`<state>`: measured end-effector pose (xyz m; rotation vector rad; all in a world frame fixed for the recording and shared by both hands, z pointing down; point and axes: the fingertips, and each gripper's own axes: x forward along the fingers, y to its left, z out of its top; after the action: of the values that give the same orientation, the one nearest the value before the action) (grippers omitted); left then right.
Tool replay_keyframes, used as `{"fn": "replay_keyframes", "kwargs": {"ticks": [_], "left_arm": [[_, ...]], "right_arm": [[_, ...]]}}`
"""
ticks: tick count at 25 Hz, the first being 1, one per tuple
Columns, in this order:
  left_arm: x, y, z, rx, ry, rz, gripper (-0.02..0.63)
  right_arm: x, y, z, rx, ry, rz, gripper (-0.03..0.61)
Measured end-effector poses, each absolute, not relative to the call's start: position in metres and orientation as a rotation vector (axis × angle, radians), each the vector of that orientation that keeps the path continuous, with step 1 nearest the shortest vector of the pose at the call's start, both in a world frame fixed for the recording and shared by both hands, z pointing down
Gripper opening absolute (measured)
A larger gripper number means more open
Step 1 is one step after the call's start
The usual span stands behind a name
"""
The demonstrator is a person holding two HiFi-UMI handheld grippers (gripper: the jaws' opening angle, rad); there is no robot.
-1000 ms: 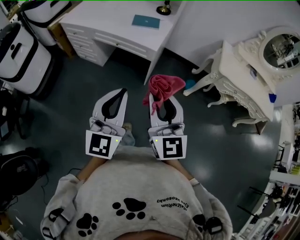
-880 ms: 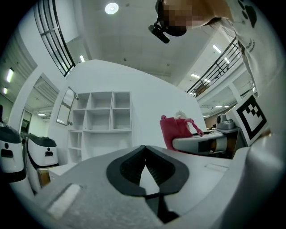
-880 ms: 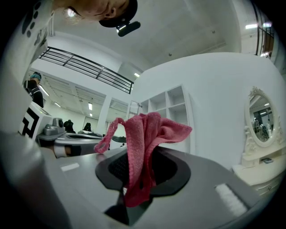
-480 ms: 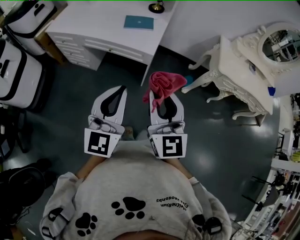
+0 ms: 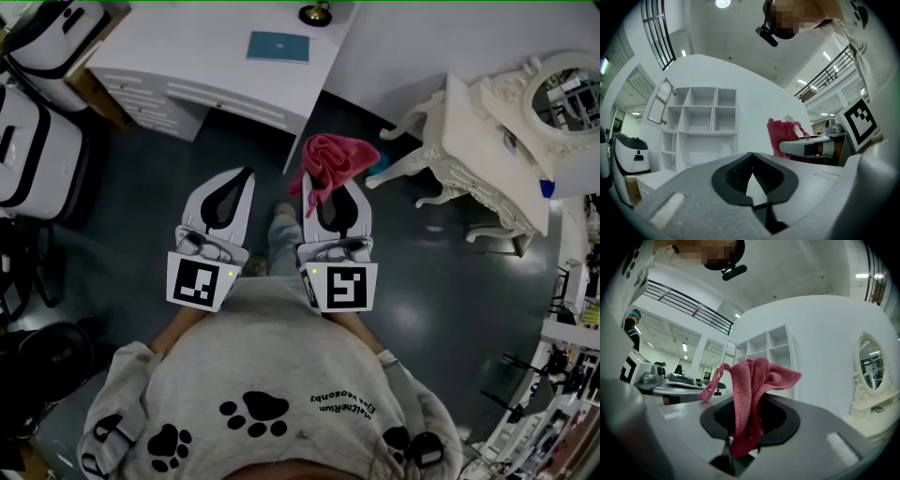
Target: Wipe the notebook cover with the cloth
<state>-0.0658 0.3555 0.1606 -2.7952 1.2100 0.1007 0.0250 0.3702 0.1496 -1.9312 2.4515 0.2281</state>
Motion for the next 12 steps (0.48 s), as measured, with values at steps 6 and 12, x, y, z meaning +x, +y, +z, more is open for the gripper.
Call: {"fn": "replay_keyframes", "kwargs": {"ticks": [6, 12], "left_arm": [[-0.052, 0.309, 0.161, -2.784, 1.233, 0.108, -0.002], [-0.034, 0.245, 0.162, -2.776, 1.286, 0.117, -0.002]], "right_arm": [[0.038, 0.32, 0.15, -1.897, 2.472, 0.24, 0.097], [0.055, 0.254, 0.15, -1.86, 2.524, 0.25, 0.097]]}}
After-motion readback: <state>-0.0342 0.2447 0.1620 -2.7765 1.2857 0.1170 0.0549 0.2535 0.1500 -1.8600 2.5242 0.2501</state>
